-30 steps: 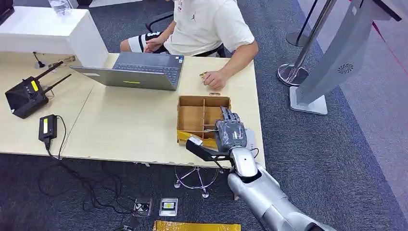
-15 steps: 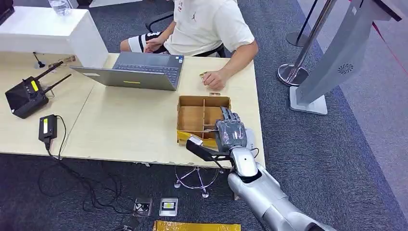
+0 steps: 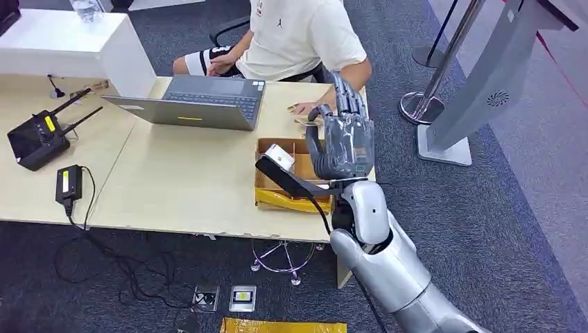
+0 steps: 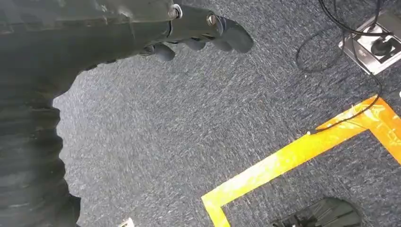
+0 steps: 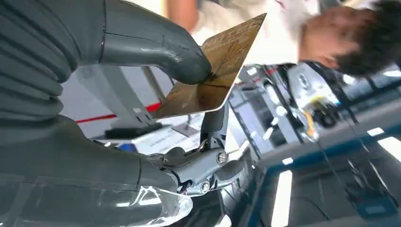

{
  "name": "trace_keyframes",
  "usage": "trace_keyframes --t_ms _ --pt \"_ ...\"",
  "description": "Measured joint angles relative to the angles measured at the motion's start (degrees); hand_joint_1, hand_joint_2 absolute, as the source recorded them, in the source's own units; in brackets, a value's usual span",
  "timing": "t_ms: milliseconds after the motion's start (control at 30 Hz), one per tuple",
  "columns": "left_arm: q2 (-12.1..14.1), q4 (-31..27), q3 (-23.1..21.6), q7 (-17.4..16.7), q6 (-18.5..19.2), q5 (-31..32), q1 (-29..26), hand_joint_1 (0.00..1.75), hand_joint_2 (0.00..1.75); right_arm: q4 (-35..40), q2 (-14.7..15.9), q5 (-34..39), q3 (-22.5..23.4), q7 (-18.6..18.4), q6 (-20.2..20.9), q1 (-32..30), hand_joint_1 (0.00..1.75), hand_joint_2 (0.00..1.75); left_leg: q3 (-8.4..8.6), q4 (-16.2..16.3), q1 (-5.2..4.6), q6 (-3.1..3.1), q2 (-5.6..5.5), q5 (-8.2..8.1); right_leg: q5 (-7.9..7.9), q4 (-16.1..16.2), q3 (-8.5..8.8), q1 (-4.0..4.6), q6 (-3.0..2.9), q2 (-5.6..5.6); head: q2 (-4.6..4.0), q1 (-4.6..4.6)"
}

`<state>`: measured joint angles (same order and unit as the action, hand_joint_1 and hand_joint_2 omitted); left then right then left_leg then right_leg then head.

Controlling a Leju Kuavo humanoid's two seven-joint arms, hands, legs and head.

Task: Pass the card to the sensor for recognition and then transmit it.

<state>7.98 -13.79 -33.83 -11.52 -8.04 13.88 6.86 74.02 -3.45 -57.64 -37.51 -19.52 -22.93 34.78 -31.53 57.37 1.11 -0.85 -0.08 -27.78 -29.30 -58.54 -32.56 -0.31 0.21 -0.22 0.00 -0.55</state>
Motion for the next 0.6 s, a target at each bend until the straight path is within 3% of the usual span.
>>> trace_keyframes --t_ms 100,200,333,467,600 --pt "0.0 0.0 0.0 0.02 0.33 0.78 0.13 0.0 1.75 4.54 0.2 0.48 -0.09 0.92 1.7 1.79 1.75 1.75 0.0 -0.01 0.0 0.0 0.01 0.0 0.02 0.0 0.02 0.0 0.0 0.01 0.0 0.04" --pt "-0.02 0.0 -0.04 -0.02 1.07 1.92 0.75 0.0 1.75 2.34 -0.52 1.81 -0.46 2.01 3.26 5.03 1.75 1.75 -0.03 -0.02 0.0 -0.02 0.01 0.02 0.09 -0.01 0.01 0.0 -0.03 -0.01 0.0 0.06" --pt "-0.09 0.0 -0.57 -0.59 1.62 3.12 2.21 0.0 1.75 -8.13 -3.17 0.62 -1.81 2.34 4.02 10.69 1.75 1.75 -0.05 -0.02 0.02 -0.1 -0.03 0.11 0.13 -0.05 0.01 0.01 -0.06 -0.04 0.0 0.07" --pt "-0.28 0.0 -0.72 -0.59 2.23 4.08 3.03 0.0 1.75 -20.45 -6.12 -5.44 -4.19 0.94 5.68 15.39 1.75 1.75 -0.06 -0.01 0.04 -0.1 -0.08 0.12 0.13 -0.06 0.0 0.04 -0.06 -0.08 0.0 0.07" --pt "-0.46 0.0 -1.44 -1.62 3.58 4.96 3.27 0.0 1.75 -30.41 -7.72 -8.17 -6.01 -3.37 6.2 17.55 1.75 1.75 -0.11 0.0 0.04 -0.1 -0.13 0.12 0.13 -0.04 -0.03 0.05 -0.06 -0.19 0.0 0.04"
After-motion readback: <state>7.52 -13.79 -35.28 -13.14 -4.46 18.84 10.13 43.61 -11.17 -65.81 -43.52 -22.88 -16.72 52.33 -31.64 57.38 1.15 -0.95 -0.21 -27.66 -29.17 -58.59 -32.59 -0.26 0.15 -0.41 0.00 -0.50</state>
